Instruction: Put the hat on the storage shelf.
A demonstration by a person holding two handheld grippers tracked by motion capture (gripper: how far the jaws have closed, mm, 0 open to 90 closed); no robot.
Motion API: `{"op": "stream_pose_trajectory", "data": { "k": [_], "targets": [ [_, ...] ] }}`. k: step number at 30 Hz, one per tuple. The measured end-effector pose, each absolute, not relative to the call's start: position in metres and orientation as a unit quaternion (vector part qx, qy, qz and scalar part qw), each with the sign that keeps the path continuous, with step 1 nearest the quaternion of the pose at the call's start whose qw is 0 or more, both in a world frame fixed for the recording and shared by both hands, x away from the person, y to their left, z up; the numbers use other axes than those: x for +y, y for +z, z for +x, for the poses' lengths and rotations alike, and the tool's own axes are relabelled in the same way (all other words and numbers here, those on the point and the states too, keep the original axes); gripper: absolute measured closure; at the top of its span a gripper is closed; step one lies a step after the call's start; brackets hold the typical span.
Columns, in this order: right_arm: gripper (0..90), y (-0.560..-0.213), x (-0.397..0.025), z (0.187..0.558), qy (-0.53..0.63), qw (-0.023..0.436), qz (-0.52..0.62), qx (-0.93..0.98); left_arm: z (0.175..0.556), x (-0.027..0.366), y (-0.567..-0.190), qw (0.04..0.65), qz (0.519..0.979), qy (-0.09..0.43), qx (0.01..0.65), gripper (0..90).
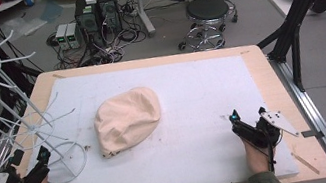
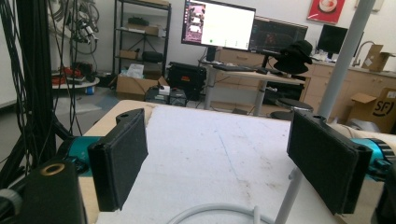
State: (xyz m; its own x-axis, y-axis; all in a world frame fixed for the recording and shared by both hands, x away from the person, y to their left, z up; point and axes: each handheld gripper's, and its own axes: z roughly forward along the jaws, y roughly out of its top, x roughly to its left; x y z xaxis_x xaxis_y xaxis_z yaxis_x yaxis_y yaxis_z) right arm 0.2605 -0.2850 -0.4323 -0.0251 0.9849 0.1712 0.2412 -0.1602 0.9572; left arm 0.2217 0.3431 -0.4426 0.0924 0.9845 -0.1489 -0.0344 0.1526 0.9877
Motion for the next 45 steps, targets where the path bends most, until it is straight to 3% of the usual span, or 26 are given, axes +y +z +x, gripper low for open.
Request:
{"op": "stream_pose_trajectory", "data": {
  "k": [15,45],
  "targets": [
    [6.1,-0.407,-0.261,0.275,0.509,0.374,0.531,0.565,0.222,0.342,-0.442,0.567,0.476,0.450,0.500,20.5],
    [6.1,-0.358,-0.183,0.333,0.540,0.288,0.478,0.630,0.222,0.339,-0.441,0.574,0.472,0.448,0.497,20.5]
  ]
}}
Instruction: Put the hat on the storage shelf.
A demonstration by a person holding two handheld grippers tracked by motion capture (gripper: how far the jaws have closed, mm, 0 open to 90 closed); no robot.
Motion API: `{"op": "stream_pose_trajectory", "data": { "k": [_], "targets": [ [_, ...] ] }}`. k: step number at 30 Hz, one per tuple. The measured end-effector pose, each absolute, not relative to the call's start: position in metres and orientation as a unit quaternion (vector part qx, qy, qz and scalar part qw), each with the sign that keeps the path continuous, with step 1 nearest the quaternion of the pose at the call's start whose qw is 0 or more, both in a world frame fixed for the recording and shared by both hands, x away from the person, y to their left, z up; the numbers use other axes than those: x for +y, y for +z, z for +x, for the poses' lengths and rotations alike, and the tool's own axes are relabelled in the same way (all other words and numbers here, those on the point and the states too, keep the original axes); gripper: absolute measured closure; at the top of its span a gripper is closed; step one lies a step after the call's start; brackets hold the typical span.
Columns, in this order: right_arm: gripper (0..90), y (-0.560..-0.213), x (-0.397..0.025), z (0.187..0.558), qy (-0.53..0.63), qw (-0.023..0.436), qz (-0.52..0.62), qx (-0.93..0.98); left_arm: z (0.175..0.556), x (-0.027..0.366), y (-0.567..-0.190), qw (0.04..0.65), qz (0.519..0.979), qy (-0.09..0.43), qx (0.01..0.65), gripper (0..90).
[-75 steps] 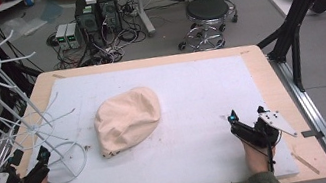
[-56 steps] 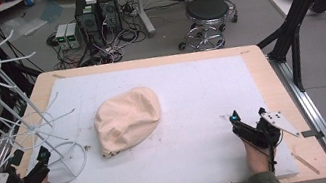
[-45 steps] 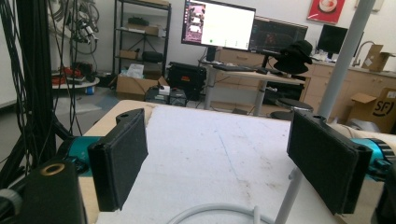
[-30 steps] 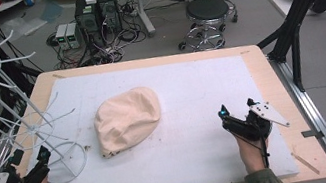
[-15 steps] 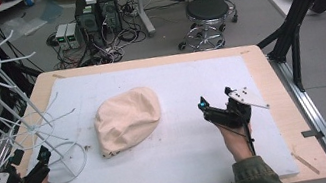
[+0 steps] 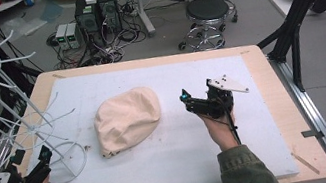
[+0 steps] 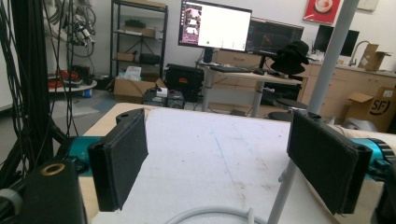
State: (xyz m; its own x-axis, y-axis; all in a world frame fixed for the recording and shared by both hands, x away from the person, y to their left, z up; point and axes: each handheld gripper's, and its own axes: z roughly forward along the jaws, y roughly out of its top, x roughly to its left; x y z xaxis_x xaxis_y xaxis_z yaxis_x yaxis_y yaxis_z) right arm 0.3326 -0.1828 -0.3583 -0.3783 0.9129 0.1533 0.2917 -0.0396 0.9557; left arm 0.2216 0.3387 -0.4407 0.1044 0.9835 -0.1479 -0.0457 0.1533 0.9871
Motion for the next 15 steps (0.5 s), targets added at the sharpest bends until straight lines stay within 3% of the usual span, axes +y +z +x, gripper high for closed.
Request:
{"op": "stream_pose_trajectory", "data": {
  "k": [15],
  "targets": [
    [6.0,-0.347,-0.158,0.356,0.532,0.268,0.476,0.647,0.220,0.340,-0.441,0.577,0.470,0.447,0.496,20.6]
  ]
}}
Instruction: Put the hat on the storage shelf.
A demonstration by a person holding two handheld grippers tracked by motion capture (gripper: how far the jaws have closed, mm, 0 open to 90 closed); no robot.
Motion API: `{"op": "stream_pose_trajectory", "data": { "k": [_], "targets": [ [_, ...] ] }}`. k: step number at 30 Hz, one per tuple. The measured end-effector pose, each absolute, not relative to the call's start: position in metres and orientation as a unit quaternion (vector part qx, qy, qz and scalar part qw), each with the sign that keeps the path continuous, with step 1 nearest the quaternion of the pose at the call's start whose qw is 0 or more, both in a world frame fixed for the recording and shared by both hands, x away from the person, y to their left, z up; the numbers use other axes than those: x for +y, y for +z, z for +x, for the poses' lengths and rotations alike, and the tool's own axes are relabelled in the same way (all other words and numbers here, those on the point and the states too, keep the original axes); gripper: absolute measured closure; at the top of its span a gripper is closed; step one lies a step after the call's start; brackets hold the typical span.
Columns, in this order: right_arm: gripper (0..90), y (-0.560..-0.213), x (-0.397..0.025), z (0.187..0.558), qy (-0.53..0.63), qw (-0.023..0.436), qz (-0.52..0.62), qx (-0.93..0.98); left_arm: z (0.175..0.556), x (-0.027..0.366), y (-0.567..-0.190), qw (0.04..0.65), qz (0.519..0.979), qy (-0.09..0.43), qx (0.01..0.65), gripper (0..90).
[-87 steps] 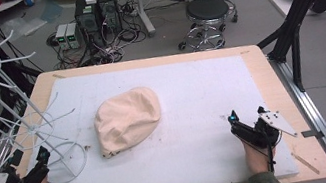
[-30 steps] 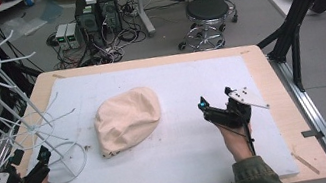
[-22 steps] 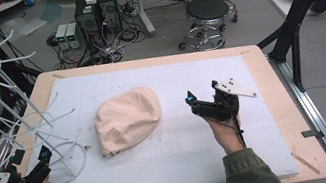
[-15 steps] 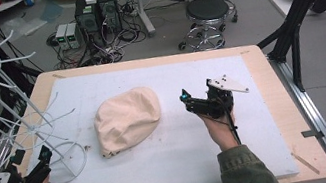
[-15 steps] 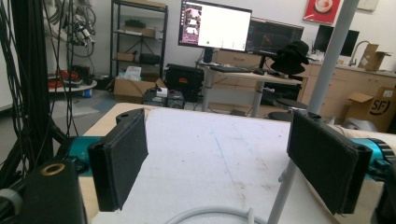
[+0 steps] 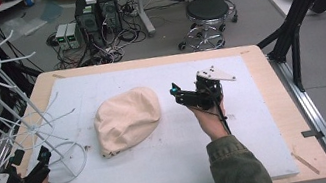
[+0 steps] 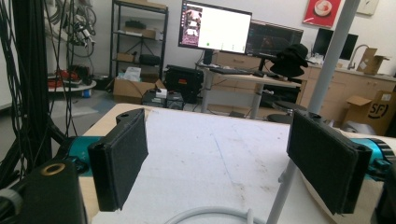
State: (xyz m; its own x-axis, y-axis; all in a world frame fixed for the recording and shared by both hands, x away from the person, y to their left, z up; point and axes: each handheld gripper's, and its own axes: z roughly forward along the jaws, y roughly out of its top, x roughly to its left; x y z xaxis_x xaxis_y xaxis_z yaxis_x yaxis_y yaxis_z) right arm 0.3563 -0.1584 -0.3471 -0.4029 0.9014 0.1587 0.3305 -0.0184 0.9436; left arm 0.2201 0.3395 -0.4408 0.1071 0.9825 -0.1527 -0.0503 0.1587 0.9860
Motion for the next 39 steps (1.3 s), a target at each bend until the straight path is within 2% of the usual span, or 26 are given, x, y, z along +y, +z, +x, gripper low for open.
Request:
{"op": "stream_pose_trajectory", "data": {
  "k": [16,23,31,39],
  "targets": [
    [6.0,-0.360,-0.094,0.380,0.508,0.245,0.433,0.703,0.221,0.339,-0.441,0.578,0.471,0.447,0.494,20.6],
    [6.0,-0.376,-0.076,0.388,0.489,0.239,0.439,0.715,0.221,0.339,-0.441,0.578,0.471,0.447,0.494,20.6],
    [6.1,-0.402,-0.060,0.402,0.426,0.254,0.476,0.726,0.221,0.340,-0.441,0.577,0.470,0.448,0.496,20.6],
    [6.1,-0.423,-0.049,0.412,0.370,0.216,0.519,0.740,0.221,0.341,-0.441,0.578,0.470,0.447,0.496,20.6]
  ]
}}
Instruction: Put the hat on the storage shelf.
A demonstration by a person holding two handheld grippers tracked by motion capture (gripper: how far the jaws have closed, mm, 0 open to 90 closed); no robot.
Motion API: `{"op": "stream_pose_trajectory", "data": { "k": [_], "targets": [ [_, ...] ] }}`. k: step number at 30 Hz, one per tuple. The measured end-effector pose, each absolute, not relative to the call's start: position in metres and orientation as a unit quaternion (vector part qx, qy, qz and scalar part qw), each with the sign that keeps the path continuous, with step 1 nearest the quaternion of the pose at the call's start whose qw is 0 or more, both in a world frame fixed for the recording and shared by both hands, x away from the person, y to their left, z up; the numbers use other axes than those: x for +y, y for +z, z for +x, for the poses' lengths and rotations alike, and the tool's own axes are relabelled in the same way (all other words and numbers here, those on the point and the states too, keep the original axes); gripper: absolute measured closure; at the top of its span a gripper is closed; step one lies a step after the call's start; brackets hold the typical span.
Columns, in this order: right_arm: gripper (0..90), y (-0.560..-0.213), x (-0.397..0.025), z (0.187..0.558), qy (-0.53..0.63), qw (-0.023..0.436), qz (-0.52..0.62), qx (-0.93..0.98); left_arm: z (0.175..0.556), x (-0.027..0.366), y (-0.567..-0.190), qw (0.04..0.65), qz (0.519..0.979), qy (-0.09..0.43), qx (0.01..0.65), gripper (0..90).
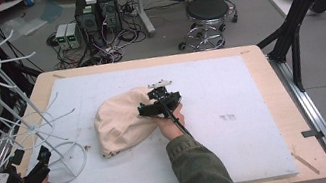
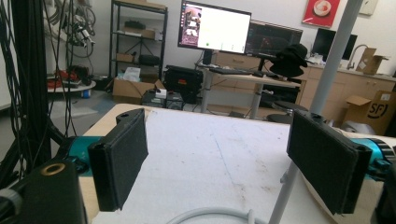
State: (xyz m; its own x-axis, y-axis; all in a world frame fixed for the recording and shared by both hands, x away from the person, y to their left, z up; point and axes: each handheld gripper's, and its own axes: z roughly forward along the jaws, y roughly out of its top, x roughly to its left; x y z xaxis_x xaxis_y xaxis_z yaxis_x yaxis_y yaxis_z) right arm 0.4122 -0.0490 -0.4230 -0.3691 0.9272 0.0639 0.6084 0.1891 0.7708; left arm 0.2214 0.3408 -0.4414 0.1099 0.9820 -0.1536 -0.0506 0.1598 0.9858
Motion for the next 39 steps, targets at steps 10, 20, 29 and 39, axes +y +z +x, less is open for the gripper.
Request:
{"op": "stream_pose_trajectory", "data": {
  "k": [10,20,29,39],
  "targets": [
    [19.2,-0.438,-0.045,0.420,0.341,0.185,0.539,0.748,0.222,0.339,-0.441,0.576,0.472,0.449,0.494,20.6],
    [44.0,-0.439,-0.031,0.423,0.297,0.201,0.540,0.762,0.222,0.340,-0.442,0.579,0.472,0.447,0.493,20.6],
    [76.2,-0.426,-0.048,0.425,0.332,0.186,0.570,0.729,0.221,0.340,-0.441,0.581,0.470,0.448,0.491,20.9],
    [80.8,-0.419,-0.071,0.425,0.402,0.133,0.534,0.732,0.220,0.341,-0.441,0.581,0.470,0.449,0.491,21.0]
  ]
}}
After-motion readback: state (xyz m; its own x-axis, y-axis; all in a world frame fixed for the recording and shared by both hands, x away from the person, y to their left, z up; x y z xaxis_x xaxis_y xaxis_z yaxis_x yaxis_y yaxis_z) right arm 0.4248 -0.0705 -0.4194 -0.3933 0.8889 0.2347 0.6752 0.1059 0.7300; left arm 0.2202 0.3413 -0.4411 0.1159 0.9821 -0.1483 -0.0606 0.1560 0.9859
